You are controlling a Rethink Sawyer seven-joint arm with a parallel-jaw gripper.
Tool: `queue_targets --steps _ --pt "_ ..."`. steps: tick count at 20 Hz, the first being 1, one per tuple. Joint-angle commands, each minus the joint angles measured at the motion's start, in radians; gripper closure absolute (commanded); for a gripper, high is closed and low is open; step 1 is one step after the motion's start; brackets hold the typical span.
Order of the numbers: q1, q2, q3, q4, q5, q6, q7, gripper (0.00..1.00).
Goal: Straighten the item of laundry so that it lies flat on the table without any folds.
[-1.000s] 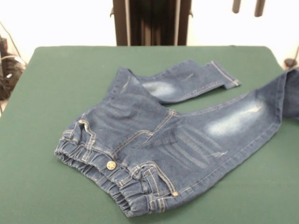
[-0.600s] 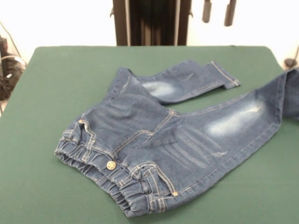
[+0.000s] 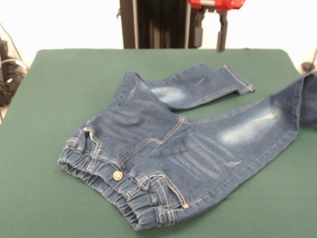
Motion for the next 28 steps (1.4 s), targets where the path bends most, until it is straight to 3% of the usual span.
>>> queue_targets --steps 1,17,24,28 --pt "0.024 0.133 -0.111 0.020 -0.082 0.033 -0.235 0.00" --pt "0.161 0.280 -0.370 -0.099 -0.365 0.097 -0.043 0.00" --pt "0.216 0.284 -0.428 -0.121 -0.401 0.122 0.047 0.00" --pt "0.235 0.330 -0.457 -0.163 -0.464 0.104 0.104 0.00"
